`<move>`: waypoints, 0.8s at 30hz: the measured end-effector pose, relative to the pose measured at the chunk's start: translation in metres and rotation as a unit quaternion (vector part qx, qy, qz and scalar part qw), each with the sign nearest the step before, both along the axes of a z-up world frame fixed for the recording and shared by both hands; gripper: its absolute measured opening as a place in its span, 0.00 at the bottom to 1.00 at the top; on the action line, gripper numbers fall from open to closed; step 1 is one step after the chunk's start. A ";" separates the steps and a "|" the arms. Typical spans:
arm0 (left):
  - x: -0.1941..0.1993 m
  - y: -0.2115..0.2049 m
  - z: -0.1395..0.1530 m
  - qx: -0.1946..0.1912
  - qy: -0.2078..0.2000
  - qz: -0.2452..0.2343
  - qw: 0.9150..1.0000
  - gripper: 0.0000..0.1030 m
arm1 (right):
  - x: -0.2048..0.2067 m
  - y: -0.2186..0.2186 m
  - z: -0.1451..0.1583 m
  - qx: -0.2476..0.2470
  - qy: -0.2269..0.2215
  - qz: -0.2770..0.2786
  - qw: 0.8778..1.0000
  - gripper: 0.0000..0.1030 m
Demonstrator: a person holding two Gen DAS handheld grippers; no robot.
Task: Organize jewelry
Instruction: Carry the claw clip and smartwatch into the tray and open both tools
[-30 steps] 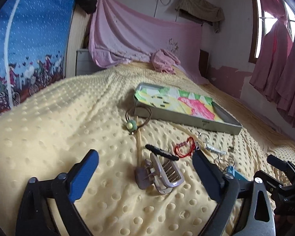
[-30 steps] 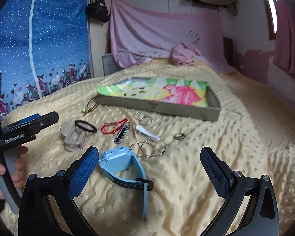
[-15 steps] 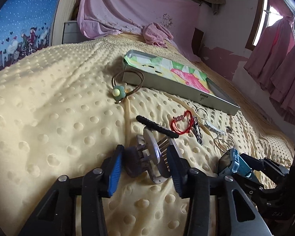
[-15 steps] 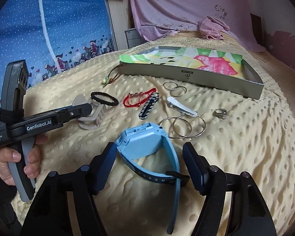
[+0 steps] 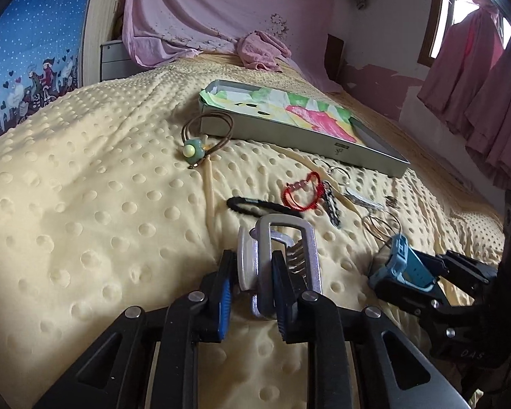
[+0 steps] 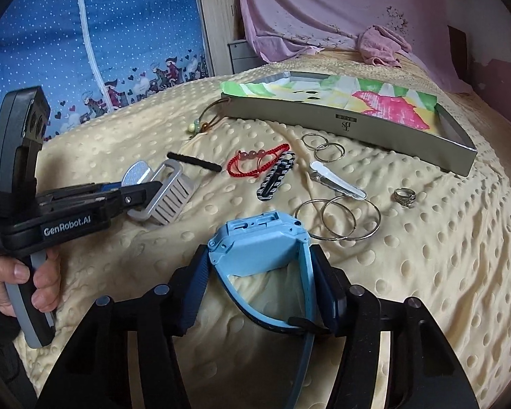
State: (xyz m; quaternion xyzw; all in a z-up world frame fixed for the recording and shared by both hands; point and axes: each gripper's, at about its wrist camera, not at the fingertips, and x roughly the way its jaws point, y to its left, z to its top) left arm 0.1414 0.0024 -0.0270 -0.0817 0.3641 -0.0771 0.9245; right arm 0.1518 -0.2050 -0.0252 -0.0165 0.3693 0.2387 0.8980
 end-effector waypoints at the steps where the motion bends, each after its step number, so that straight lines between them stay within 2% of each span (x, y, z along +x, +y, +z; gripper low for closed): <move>1: -0.004 -0.001 0.001 -0.001 0.002 -0.003 1.000 0.19 | -0.002 -0.002 0.001 0.006 -0.001 0.000 1.000 0.51; 7: -0.017 -0.007 0.010 -0.027 0.004 -0.019 0.999 0.19 | -0.011 -0.012 0.009 0.032 -0.024 -0.011 0.999 0.51; 14: -0.012 -0.023 0.034 -0.039 -0.038 -0.029 0.998 0.19 | -0.016 -0.035 0.028 0.059 -0.062 -0.054 0.995 0.51; 19: 0.018 -0.031 0.058 -0.053 -0.084 -0.010 0.995 0.19 | 0.000 -0.050 0.050 0.074 -0.080 -0.083 0.991 0.51; 24: 0.070 -0.036 0.072 -0.050 -0.098 0.006 0.994 0.19 | 0.051 -0.058 0.073 0.055 -0.109 -0.108 0.987 0.51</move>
